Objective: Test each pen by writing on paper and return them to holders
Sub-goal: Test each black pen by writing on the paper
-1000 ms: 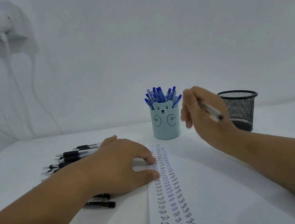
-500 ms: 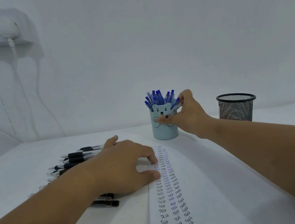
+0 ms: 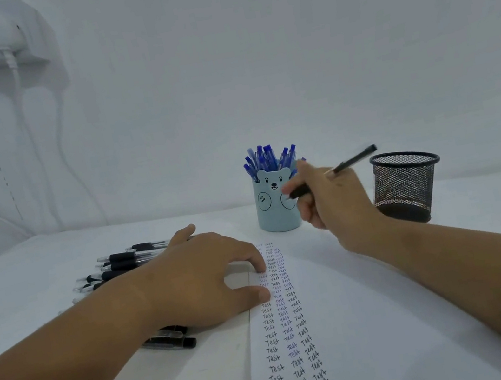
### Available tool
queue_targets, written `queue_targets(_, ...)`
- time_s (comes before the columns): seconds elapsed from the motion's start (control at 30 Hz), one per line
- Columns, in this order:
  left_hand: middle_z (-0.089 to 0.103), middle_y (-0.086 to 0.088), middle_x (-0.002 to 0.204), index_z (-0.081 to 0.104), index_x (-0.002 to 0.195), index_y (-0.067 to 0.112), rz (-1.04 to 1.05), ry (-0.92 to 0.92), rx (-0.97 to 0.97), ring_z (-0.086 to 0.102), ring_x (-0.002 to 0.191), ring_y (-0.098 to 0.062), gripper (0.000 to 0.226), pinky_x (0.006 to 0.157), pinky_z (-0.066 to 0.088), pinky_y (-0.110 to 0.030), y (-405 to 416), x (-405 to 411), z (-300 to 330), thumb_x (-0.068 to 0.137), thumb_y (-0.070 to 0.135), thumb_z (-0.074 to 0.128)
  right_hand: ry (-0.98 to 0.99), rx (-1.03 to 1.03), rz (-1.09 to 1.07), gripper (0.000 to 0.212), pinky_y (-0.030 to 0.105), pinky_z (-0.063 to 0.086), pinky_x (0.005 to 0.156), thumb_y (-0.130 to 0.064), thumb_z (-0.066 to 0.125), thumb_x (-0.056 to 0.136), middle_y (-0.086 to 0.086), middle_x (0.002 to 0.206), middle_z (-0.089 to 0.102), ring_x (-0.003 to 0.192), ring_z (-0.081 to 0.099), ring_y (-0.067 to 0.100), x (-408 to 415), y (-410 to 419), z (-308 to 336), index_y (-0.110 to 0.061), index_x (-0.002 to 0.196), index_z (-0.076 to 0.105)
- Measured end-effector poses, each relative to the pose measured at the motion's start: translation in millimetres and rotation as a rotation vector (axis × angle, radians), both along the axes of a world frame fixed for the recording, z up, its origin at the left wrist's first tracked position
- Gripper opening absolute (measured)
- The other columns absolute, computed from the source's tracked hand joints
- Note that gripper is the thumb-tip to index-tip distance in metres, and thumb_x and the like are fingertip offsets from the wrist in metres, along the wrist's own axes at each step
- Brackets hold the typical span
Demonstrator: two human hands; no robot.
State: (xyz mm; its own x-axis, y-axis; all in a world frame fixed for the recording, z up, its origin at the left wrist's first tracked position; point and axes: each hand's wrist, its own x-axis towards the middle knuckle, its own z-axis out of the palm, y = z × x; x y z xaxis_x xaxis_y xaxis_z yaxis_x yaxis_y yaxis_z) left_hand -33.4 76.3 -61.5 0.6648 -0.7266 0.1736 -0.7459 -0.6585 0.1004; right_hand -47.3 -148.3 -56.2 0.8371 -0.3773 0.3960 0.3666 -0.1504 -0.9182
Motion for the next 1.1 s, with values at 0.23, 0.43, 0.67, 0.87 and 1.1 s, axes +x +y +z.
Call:
queue_targets(0.23, 0.055, 0.034, 0.119, 0.056, 0.12, 0.049, -0.002, 0.008, -0.002, 0.04, 0.127, 0.01, 0.038, 0.126, -0.004, -0.043, 0.9, 1.5, -0.2, 0.087, 0.07, 0.055, 0.301, -0.165, 0.243, 0.007, 0.02, 0.031, 0.045, -0.007, 0.066, 0.08, 0.016, 0.063, 0.058, 0.047, 0.044, 0.019, 9.8, -3.4, -6.2, 0.0, 0.081, 0.066)
queue_targets(0.43, 0.055, 0.035, 0.122, 0.056, 0.119, 0.049, -0.008, 0.006, -0.001, 0.04, 0.126, 0.011, 0.039, 0.126, -0.005, -0.042, 0.9, 1.2, 0.5, 0.087, 0.07, 0.055, 0.296, -0.284, 0.242, 0.023, 0.016, 0.033, 0.04, 0.008, 0.062, 0.081, 0.016, 0.061, 0.056, 0.039, 0.043, 0.013, 13.2, -3.1, -8.9, -0.003, 0.062, 0.056)
queue_targets(0.67, 0.055, 0.033, 0.124, 0.055, 0.12, 0.05, -0.004, 0.0, -0.005, 0.038, 0.128, 0.011, 0.04, 0.125, -0.007, -0.043, 1.1, 2.3, -1.4, 0.086, 0.072, 0.054, 0.299, -0.398, 0.213, 0.025, 0.014, 0.038, 0.045, -0.001, 0.063, 0.083, 0.013, 0.058, 0.058, 0.046, 0.048, 0.012, 16.6, -2.7, -13.5, -0.008, 0.06, 0.055)
queue_targets(0.87, 0.055, 0.032, 0.126, 0.055, 0.121, 0.051, 0.002, 0.003, 0.005, 0.035, 0.132, 0.011, 0.041, 0.125, -0.009, -0.043, 1.0, 1.3, -1.0, 0.086, 0.073, 0.053, 0.292, -0.463, 0.196, 0.023, 0.015, 0.04, 0.05, -0.006, 0.065, 0.083, 0.009, 0.058, 0.061, 0.049, 0.05, 0.008, 17.2, -3.1, -14.5, -0.009, 0.062, 0.056)
queue_targets(1.1, 0.055, 0.033, 0.125, 0.056, 0.12, 0.051, 0.001, 0.008, 0.005, 0.037, 0.131, 0.011, 0.039, 0.125, -0.01, -0.043, 0.7, 0.7, -0.6, 0.087, 0.072, 0.054, 0.307, -0.461, 0.202, 0.023, 0.017, 0.037, 0.048, -0.007, 0.064, 0.083, 0.011, 0.059, 0.06, 0.048, 0.048, 0.01, 16.1, -2.0, -13.2, -0.009, 0.061, 0.055)
